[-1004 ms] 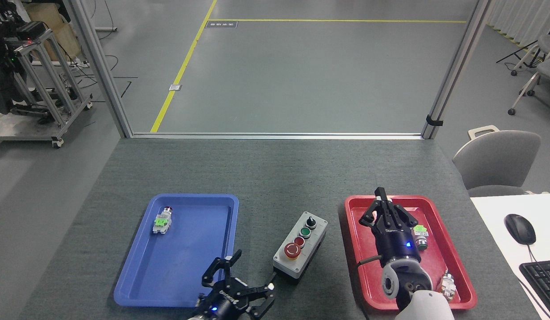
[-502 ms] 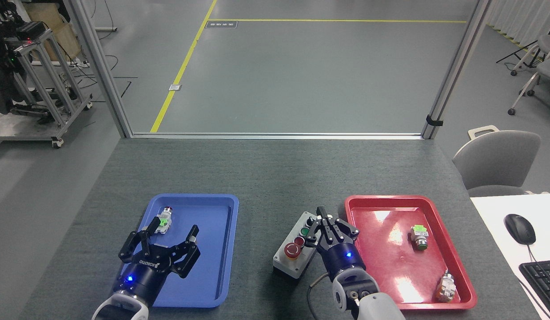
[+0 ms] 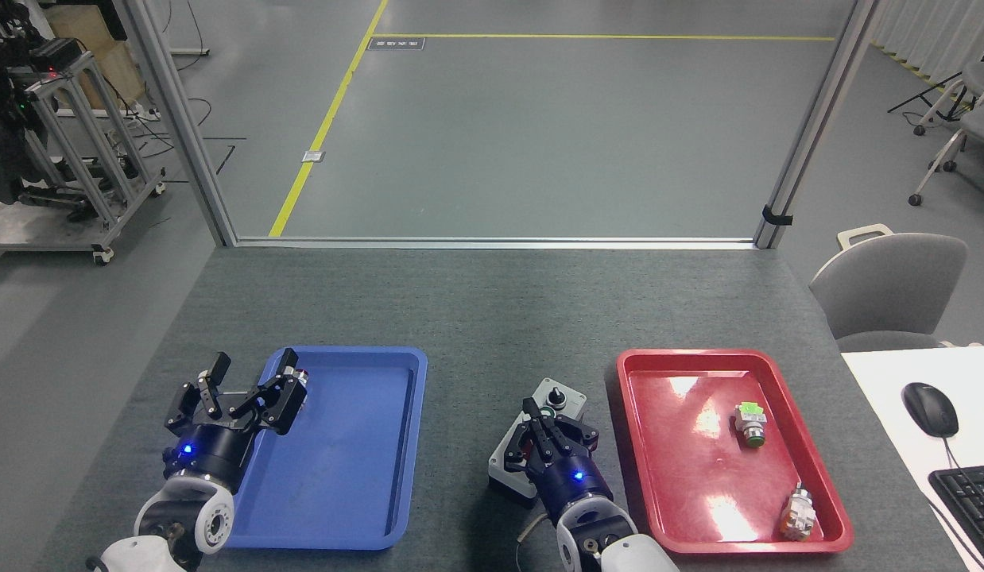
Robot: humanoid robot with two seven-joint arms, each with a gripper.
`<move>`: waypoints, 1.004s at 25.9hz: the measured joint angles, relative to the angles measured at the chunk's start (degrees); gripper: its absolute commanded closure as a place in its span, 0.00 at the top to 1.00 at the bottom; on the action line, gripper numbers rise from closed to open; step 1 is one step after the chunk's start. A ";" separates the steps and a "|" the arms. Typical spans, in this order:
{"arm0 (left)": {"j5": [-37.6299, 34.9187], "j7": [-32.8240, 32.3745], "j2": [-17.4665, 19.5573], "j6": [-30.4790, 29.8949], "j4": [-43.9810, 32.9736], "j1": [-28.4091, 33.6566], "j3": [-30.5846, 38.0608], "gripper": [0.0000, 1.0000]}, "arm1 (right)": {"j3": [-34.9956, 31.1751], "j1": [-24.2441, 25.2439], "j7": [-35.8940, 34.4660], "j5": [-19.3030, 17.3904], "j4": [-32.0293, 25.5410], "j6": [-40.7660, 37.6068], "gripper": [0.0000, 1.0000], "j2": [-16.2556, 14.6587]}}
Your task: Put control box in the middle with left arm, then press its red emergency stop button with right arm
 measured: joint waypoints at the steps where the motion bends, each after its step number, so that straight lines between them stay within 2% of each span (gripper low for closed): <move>1: 0.25 0.11 0.00 0.00 0.18 -0.15 0.19 0.99 | 0.24 0.00 0.00 0.00 0.24 0.03 0.00 0.12; 20: 0.03 -0.53 -0.78 0.14 -0.36 0.06 0.34 0.99 | 1.12 0.13 -2.81 0.02 5.39 0.08 0.00 0.67; 21: 0.03 -0.53 -0.77 0.13 -0.41 0.06 0.33 0.99 | 1.06 0.24 -3.14 0.02 5.35 0.14 0.07 0.67; 22: 0.02 -0.47 -0.76 0.12 -0.47 0.10 0.31 0.99 | 0.87 0.36 -3.16 -0.05 5.15 0.19 0.30 0.69; 23: 0.02 -0.42 -0.76 0.07 -0.49 0.22 0.30 0.99 | 0.62 0.41 -3.23 -0.24 4.89 0.49 0.57 0.72; 24: 0.02 -0.40 -0.76 0.05 -0.52 0.46 0.28 0.99 | 0.06 0.42 -3.15 -0.51 4.44 1.17 0.94 0.73; 25: 0.02 -0.33 -0.76 0.04 -0.60 0.86 0.26 0.99 | -0.98 0.34 -2.07 -0.74 3.88 2.08 1.00 0.73; 26: 0.02 -0.25 -0.80 0.04 -0.71 1.33 0.21 0.99 | -2.72 0.20 -0.35 -0.96 3.04 3.30 1.00 0.70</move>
